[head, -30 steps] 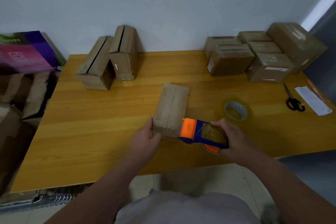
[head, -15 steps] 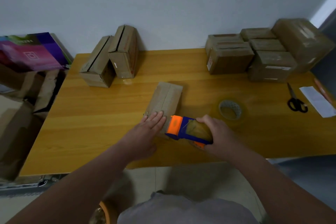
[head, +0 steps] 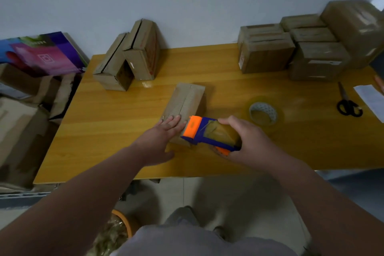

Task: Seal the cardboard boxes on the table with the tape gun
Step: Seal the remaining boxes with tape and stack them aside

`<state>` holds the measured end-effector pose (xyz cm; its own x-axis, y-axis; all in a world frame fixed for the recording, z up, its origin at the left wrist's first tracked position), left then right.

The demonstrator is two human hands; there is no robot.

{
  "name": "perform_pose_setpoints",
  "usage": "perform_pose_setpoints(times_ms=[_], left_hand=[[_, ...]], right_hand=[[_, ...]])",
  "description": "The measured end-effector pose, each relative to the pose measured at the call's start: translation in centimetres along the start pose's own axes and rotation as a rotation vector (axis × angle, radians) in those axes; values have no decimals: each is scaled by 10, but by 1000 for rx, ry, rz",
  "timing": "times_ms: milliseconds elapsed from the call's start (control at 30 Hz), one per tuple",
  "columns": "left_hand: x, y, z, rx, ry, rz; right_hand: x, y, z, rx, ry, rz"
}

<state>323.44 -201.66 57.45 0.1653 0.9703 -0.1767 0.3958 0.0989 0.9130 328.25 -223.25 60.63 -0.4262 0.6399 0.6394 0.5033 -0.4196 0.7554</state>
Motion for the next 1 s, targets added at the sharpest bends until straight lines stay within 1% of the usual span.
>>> perform_pose_setpoints(times_ms=[67,167,300,433,733,800,900,1000], left_hand=[[2,0,0,-9,4,10],[3,-1,0,-22,3,14],[2,-2,1,-33,7,45],[1,-2,1,-35,15,44],[0,0,2,-9,26,5],[0,1,2,-7,27,3],[-2,3,2,-10,30,3],[-3,3,3,-27,45,-13]], right_hand=[[-3,10,-9,-18,2,-7],[-16,25,-23,-12,-54,30],[-13,19,-20,83,-88,-33],[-7,2,-4,239,-185,-40],[8,-9,28,333,-257,-156],[6,-9,32,372,-293,-137],[-3,-13,35,442,-374,-23],[-10,-14,37,455,-420,62]])
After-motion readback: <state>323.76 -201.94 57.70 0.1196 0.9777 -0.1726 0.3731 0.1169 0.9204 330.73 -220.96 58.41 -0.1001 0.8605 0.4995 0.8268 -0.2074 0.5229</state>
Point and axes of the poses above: each hand's wrist, its own z-axis towards the middle knuckle, its own y-axis out of the back of the hand, x = y × z, the point moved 6 cm from there along z, towards the middle knuckle, and after that the axes turned 5 degrees about x, right-handed, at the moved point
